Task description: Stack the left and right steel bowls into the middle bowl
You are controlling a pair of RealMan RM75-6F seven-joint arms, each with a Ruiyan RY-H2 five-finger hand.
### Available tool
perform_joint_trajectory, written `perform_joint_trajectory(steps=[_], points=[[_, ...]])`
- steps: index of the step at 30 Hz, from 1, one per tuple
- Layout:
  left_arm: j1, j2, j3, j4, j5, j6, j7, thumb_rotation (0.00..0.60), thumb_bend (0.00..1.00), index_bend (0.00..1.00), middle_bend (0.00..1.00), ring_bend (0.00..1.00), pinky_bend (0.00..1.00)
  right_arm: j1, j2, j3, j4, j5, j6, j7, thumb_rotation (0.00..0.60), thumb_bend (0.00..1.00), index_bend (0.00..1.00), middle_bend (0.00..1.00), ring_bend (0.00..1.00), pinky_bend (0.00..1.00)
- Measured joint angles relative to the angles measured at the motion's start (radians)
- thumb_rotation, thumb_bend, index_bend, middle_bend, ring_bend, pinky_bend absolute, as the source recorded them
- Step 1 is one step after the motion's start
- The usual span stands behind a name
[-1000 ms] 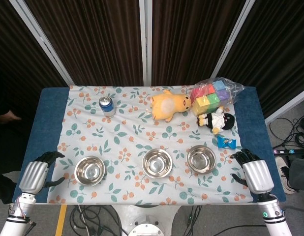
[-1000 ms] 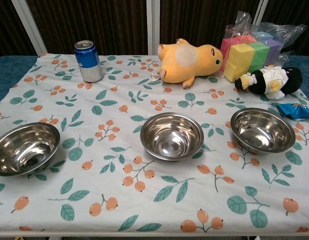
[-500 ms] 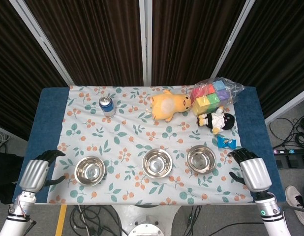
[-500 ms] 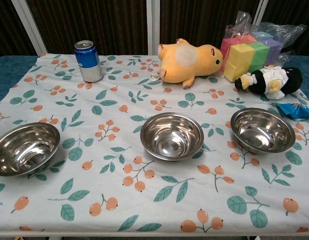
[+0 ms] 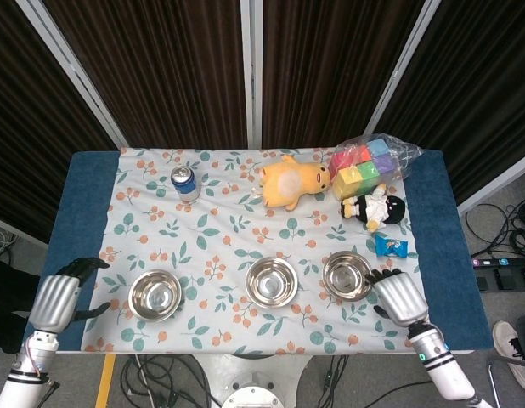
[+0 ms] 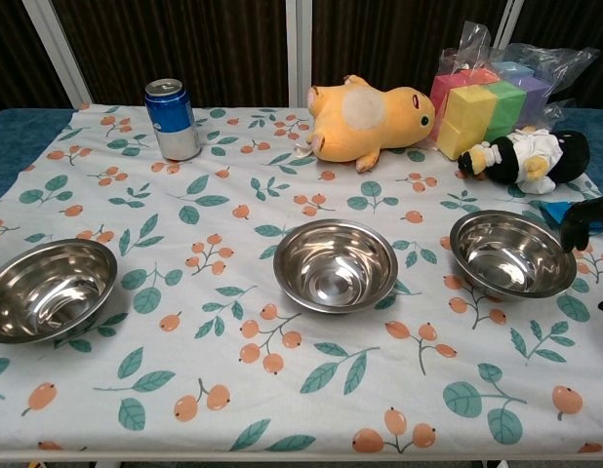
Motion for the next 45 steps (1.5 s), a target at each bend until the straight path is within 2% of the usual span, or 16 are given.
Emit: perform_joint_trajectory(steps=[12,19,24,30,36,45], points=[[0.000,-0.002,-0.004,0.037,0.007,0.013,-0.038,0.600,0.12,0.36,0.38,0.28,0.42,0.080,-0.100,0.018,0.060,0.035,-0.090,-0.100,0.600,0.06,0.47,0.45,0.47,0.57],[0.002,-0.002,-0.002,0.053,0.006,0.015,-0.058,0.600,0.12,0.36,0.38,0.28,0.42,0.107,-0.145,0.025,0.089,0.072,-0.131,-0.151,0.600,0.12,0.51,0.47,0.48,0.57],[0.001,-0.002,-0.001,0.059,0.006,0.012,-0.066,0.600,0.12,0.36,0.38,0.28,0.42,0.115,-0.171,0.018,0.103,0.082,-0.134,-0.180,0.600,0.23,0.58,0.51,0.52,0.58],[0.000,-0.001,-0.001,0.060,0.007,0.012,-0.069,0.600,0.12,0.36,0.38,0.28,0.42,0.118,-0.183,0.013,0.109,0.101,-0.135,-0.199,0.600,0.32,0.66,0.57,0.56,0.59],[-0.001,0.001,0.000,0.055,0.006,0.010,-0.074,0.600,0.12,0.36,0.38,0.28,0.42,0.118,-0.181,0.012,0.102,0.113,-0.126,-0.205,0.600,0.35,0.71,0.61,0.59,0.60],[-0.004,0.006,-0.004,0.045,0.004,0.009,-0.073,0.600,0.12,0.36,0.38,0.28,0.42,0.125,-0.158,0.019,0.047,0.092,-0.086,-0.207,0.600,0.35,0.72,0.61,0.59,0.60]])
